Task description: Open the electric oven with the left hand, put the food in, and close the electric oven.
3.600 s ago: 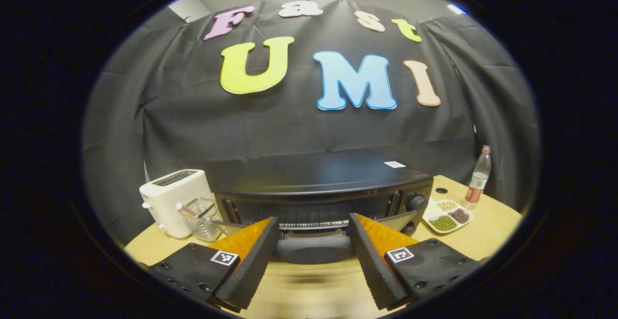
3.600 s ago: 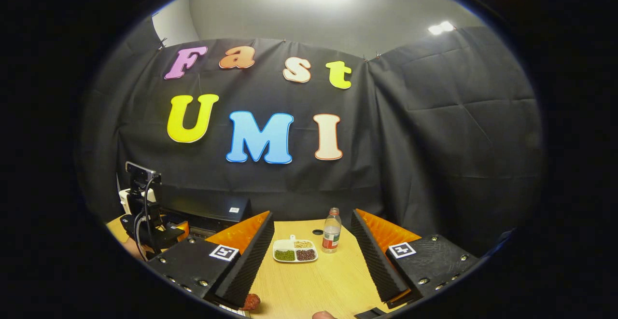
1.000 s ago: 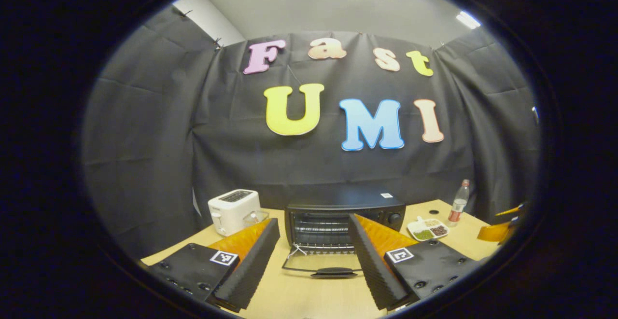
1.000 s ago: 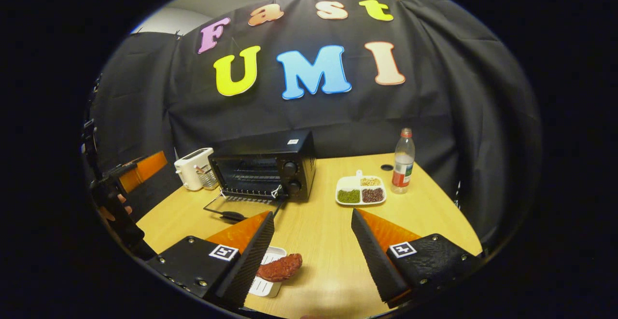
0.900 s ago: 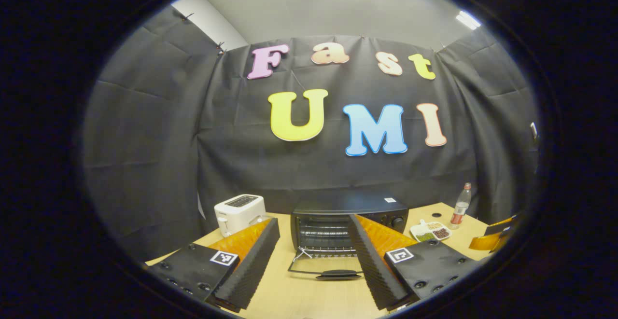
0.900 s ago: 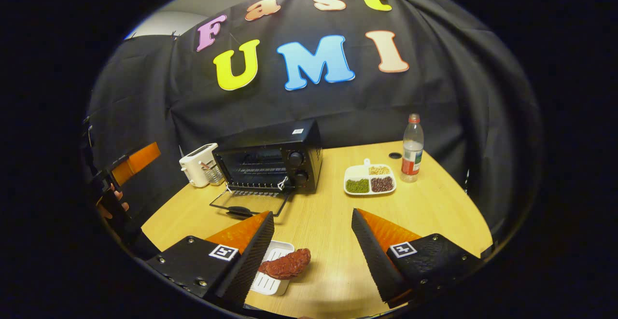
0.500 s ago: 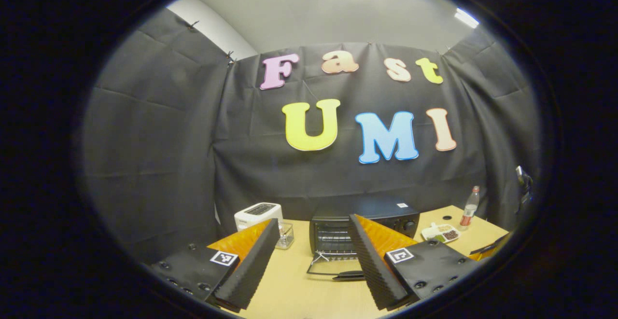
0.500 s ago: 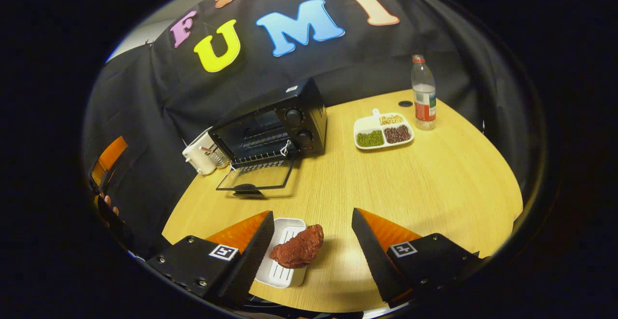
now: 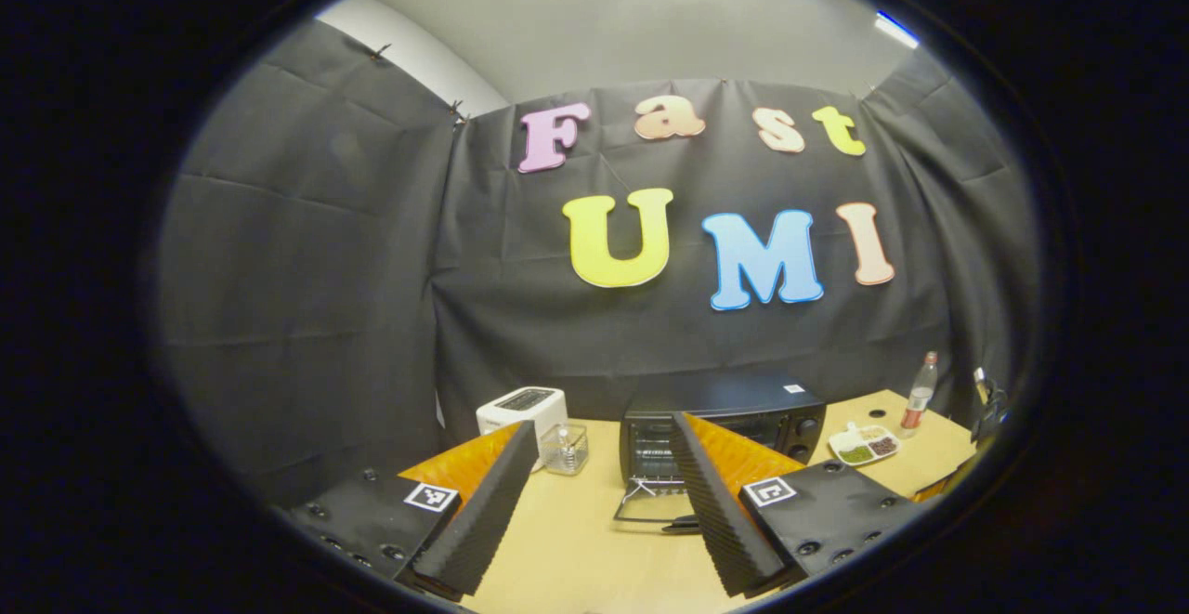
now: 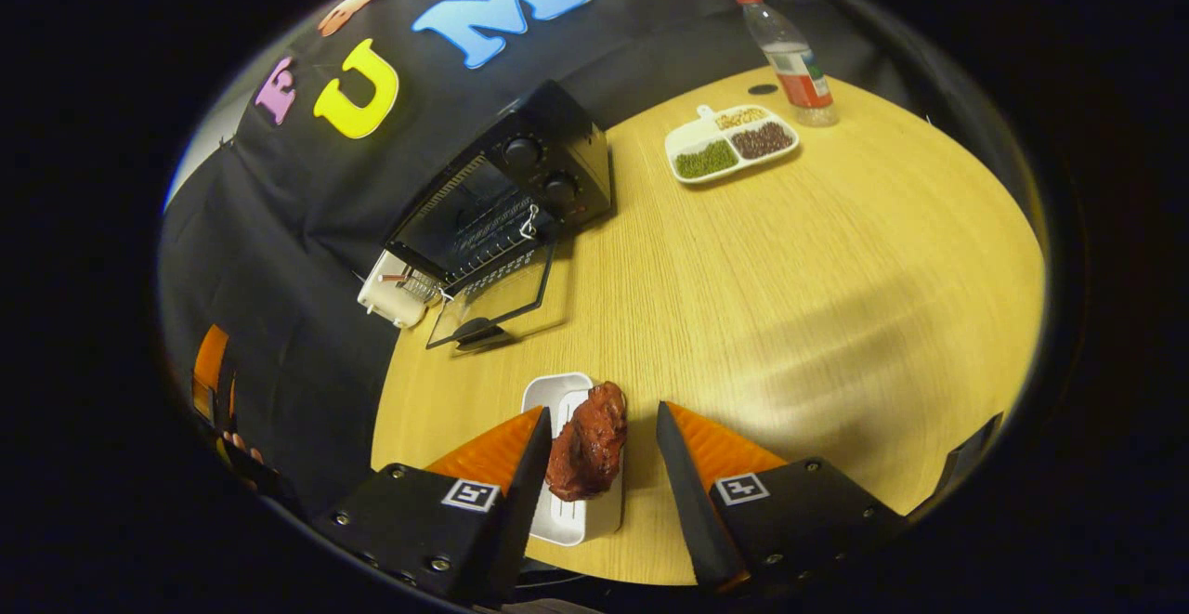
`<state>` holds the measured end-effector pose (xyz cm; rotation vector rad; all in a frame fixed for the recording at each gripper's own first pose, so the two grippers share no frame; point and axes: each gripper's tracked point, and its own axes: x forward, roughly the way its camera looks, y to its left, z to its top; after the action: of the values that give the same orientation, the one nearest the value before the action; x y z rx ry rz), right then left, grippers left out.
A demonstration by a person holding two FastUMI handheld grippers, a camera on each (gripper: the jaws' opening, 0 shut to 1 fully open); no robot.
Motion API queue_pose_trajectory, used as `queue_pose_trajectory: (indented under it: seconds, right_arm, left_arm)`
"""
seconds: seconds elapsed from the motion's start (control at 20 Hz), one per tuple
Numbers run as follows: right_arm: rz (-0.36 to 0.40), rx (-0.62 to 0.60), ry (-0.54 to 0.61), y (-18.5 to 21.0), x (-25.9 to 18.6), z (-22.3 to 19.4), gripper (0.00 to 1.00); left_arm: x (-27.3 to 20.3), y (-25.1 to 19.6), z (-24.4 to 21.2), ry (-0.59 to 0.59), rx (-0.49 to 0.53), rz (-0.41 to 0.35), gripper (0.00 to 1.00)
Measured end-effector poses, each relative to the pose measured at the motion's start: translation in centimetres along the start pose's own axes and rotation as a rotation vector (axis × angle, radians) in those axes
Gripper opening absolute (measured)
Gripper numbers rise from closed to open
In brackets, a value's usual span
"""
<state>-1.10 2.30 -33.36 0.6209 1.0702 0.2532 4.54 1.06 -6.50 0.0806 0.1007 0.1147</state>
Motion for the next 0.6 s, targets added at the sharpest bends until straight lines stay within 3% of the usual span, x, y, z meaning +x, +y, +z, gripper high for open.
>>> queue_pose_trajectory:
  seconds: [0.1,0.2,0.3,0.4,0.6]
  right_arm:
    - [0.017,0.044,0.023,0.1,-0.2,-0.7,0.7]
    - [0.024,0.074,0.025,0.5,0.1,-0.6,0.27]
    - [0.054,0.094,0.007,1.2,0.8,-0.2,0.24]
    - [0.067,0.1,-0.008,1.5,-0.1,0.2,0.09]
    - [0.06,0.08,-0.019,2.1,-0.5,0.8,0.08]
  left_arm:
    - [0.0,0.2,-0.3,0.003,0.003,0.005,1.0]
    - [-0.1,0.4,-0.5,0.008,-0.004,0.011,1.0]
    - [0.1,0.4,-1.0,0.017,-0.014,0.011,0.95]
    - [0.1,0.4,-1.4,0.023,-0.018,0.014,1.0]
    - [0.6,0.1,-1.6,0.026,-0.023,0.002,1.0]
